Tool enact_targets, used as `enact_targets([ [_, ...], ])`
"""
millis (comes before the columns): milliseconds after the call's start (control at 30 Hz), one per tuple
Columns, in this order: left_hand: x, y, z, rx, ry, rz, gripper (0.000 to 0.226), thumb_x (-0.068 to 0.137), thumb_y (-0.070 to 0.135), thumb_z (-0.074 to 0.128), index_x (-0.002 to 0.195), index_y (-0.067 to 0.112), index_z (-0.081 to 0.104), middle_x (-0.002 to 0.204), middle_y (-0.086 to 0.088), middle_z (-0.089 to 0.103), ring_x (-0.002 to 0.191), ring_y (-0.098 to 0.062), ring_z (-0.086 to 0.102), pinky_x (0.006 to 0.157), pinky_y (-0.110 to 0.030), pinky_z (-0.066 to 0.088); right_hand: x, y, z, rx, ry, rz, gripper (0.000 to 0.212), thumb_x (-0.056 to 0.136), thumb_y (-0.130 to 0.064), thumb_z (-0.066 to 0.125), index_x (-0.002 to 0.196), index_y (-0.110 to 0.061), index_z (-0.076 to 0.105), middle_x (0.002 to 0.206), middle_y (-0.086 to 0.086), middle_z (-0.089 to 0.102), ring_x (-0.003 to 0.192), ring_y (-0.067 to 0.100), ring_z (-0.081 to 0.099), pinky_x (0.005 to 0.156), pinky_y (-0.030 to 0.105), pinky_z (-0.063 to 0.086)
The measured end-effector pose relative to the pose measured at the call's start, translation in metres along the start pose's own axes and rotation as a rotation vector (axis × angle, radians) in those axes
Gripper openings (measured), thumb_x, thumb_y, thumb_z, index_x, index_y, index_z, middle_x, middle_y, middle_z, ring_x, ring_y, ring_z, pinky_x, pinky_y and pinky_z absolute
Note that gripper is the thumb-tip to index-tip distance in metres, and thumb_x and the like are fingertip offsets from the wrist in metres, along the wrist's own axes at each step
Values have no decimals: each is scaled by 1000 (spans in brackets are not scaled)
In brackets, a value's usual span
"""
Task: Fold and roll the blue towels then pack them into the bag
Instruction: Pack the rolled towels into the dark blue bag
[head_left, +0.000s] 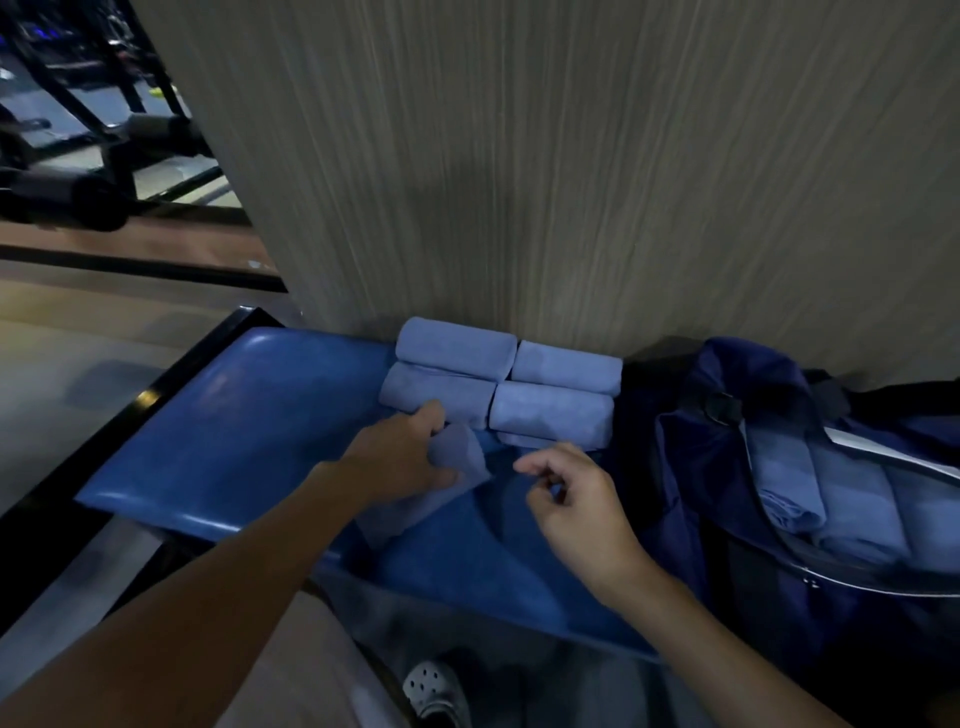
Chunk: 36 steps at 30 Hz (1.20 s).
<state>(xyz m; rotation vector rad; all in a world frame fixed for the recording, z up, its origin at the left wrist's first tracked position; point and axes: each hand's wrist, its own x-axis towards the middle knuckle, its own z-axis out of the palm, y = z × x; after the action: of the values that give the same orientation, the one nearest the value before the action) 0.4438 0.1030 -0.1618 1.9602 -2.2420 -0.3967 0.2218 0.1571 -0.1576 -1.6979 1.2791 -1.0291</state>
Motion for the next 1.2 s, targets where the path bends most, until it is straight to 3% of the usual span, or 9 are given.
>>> enact_targets([
  [67, -3, 9, -2, -133, 58, -79, 51, 76, 49, 73, 105, 23, 40, 94, 4, 58, 85, -18, 59, 75, -32, 50, -1, -1, -2, 25, 22, 30, 32, 82, 11, 56, 94, -17, 66, 93, -3, 57, 82, -2, 55, 74, 8, 41],
  [167, -10, 36, -6, -528, 190, -67, 46, 76, 38, 79, 99, 21, 42, 93, 6, 52, 83, -7, 53, 71, -21, 43, -3, -6, -8, 161, 57, 96, 40, 85, 7, 60, 102, -29, 58, 96, 0, 57, 82, 2, 54, 73, 9, 43],
  [333, -11, 103, -27, -784, 342, 19, 46, 79, 30, 79, 103, 10, 44, 89, -6, 57, 72, 2, 54, 66, -16, 47, -11, -22, -41, 367, 34, 182, 67, 85, -22, 71, 139, -36, 32, 111, -4, 59, 99, -3, 59, 83, 9, 46],
  [433, -10, 140, -37, -845, 314, 45, 47, 79, 33, 78, 104, 14, 43, 92, -4, 63, 76, -1, 60, 67, -19, 51, -18, -30, -66, 486, 11, 147, 77, 81, -34, 71, 144, -42, 27, 118, -3, 65, 109, 2, 61, 98, 27, 50],
  [600, -6, 183, -35, -819, 263, 155, 53, 70, 53, 76, 99, 25, 42, 95, -3, 64, 84, -12, 67, 72, -35, 58, -31, -34, -108, 613, 48, 55, 69, 89, -12, 63, 143, -40, 30, 115, -4, 70, 109, 14, 66, 85, 29, 56],
  [767, 0, 224, -26, -880, 203, 268, 31, 88, 42, 66, 98, 19, 47, 74, 11, 59, 67, -5, 58, 61, -25, 48, -45, -11, -142, 536, 178, 25, 73, 91, -8, 61, 143, -45, 27, 121, -4, 66, 109, 12, 65, 86, 31, 56],
  [900, 7, 242, -14, -732, 209, 410, 11, 99, 33, 51, 99, 23, 52, 84, 15, 58, 76, -3, 57, 70, -27, 49, -55, 9, -177, 427, 274, 38, 68, 93, -20, 59, 133, -65, 27, 133, -11, 56, 116, 6, 59, 92, 26, 52],
  [1067, 28, 244, 12, -288, 238, 593, 25, 91, 34, 49, 94, 21, 71, 137, -2, 46, 132, -13, 40, 108, -39, 36, -67, 25, -218, 353, 370, 92, 42, 96, -14, 54, 123, -46, 53, 129, -28, 49, 104, -18, 51, 76, 2, 42],
  [1200, 39, 254, 27, -76, 233, 617, 37, 88, 39, 48, 110, 21, 72, 147, -13, 44, 138, -31, 38, 106, -58, 36, -77, 30, -234, 366, 344, 119, 41, 94, -7, 55, 120, -39, 59, 122, -27, 54, 96, -19, 55, 72, 3, 44],
])
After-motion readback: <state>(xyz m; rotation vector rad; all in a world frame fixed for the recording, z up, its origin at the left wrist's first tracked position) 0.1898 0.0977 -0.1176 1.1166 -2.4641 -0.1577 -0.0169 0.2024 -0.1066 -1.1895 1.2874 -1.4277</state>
